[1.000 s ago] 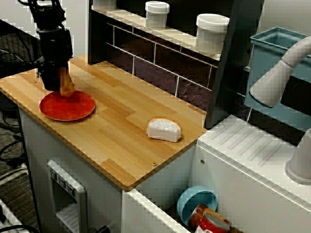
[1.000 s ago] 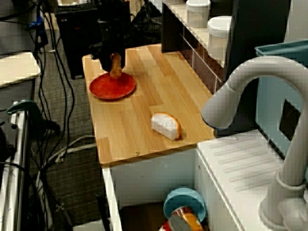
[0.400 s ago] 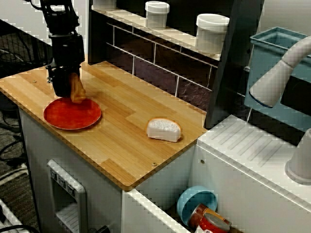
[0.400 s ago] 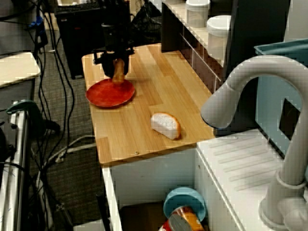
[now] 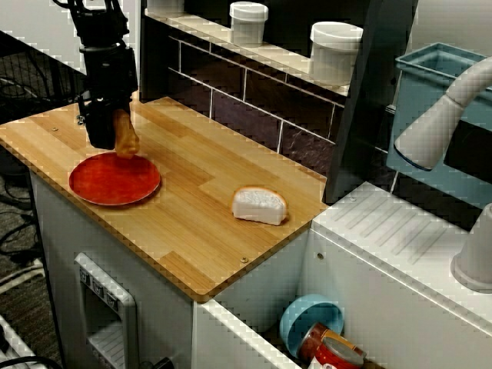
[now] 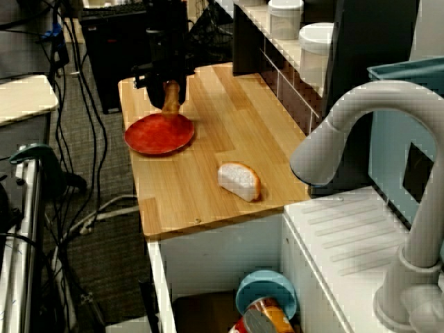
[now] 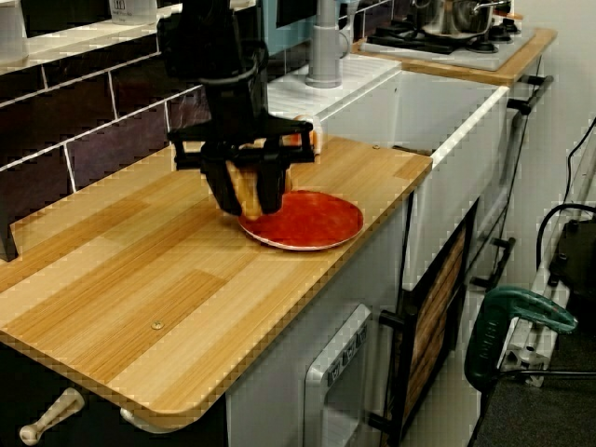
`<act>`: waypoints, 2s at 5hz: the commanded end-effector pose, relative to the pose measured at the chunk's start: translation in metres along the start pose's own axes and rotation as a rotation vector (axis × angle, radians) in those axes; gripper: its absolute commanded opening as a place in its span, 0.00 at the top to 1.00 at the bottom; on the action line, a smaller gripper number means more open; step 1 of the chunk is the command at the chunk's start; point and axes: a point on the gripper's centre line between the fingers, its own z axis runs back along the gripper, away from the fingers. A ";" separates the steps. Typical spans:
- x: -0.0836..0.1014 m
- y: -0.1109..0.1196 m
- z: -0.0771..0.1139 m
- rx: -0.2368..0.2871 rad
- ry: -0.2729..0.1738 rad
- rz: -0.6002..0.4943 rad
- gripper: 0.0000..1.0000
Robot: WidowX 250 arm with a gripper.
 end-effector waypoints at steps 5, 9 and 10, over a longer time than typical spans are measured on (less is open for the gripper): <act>0.012 -0.032 -0.005 0.052 0.055 -0.061 0.00; 0.018 -0.018 0.004 0.010 0.006 -0.003 0.00; 0.036 -0.019 0.014 0.016 -0.024 0.051 0.00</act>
